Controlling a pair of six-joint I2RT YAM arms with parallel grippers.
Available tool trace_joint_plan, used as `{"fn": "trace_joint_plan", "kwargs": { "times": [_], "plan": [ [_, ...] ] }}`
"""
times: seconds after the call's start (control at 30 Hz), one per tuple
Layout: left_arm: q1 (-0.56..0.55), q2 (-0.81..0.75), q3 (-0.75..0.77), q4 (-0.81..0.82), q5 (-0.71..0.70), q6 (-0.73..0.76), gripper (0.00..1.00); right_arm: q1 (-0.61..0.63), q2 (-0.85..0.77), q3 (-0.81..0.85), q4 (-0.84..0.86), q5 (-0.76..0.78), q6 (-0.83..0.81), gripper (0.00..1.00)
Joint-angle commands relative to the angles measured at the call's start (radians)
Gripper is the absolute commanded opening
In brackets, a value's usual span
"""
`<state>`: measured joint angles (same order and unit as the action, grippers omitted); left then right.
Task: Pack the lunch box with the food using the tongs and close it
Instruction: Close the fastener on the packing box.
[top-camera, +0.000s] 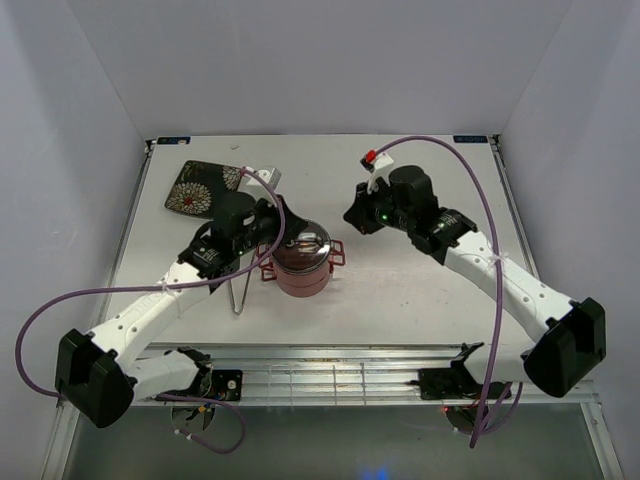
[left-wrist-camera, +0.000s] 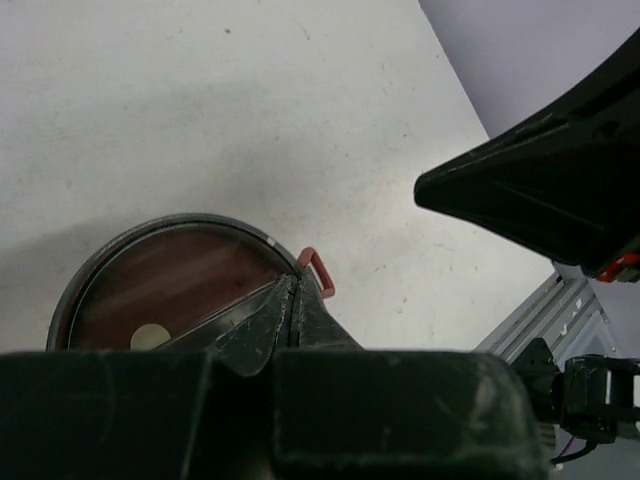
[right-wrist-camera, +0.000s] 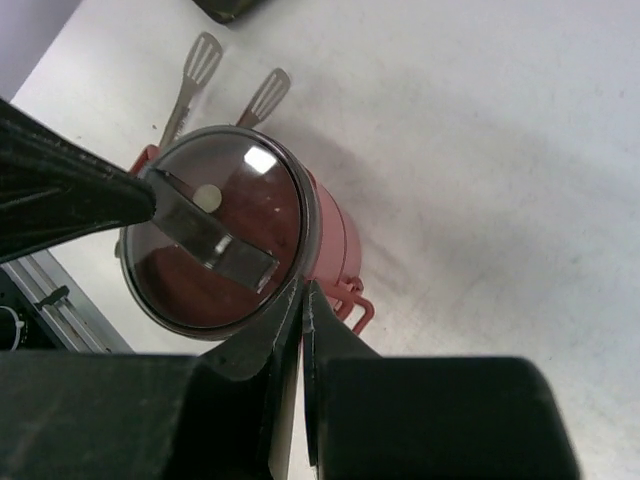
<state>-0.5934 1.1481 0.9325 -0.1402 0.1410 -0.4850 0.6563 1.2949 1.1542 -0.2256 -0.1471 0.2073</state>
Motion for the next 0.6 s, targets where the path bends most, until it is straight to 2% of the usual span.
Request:
{"fn": "trace_joint_plan", "kwargs": {
  "times": [0.0,0.1,0.17,0.27,0.43,0.57],
  "plan": [
    [-0.005,-0.031,-0.056,0.048,0.028,0.019,0.04,0.0,0.018,-0.005,-0.047,0.06,0.073,0.08],
    [-0.005,-0.027,-0.089,0.053,0.019,0.017,0.04,0.0,0.032,-0.01,-0.054,0.05,0.08,0.09],
    [-0.005,-0.025,-0.121,0.073,0.02,0.011,0.04,0.002,0.032,-0.016,-0.057,0.053,0.098,0.18],
    [-0.005,-0.019,-0.149,0.083,0.009,0.005,0.04,0.002,0.026,-0.03,-0.06,0.095,0.129,0.18],
    [-0.005,-0.024,-0.199,0.111,-0.006,-0.006,0.04,0.019,0.033,-0.005,-0.113,0.136,0.172,0.08],
    [-0.005,-0.024,-0.215,0.125,-0.001,-0.01,0.04,0.042,0.061,0.044,-0.17,0.144,0.188,0.08]
  ]
}}
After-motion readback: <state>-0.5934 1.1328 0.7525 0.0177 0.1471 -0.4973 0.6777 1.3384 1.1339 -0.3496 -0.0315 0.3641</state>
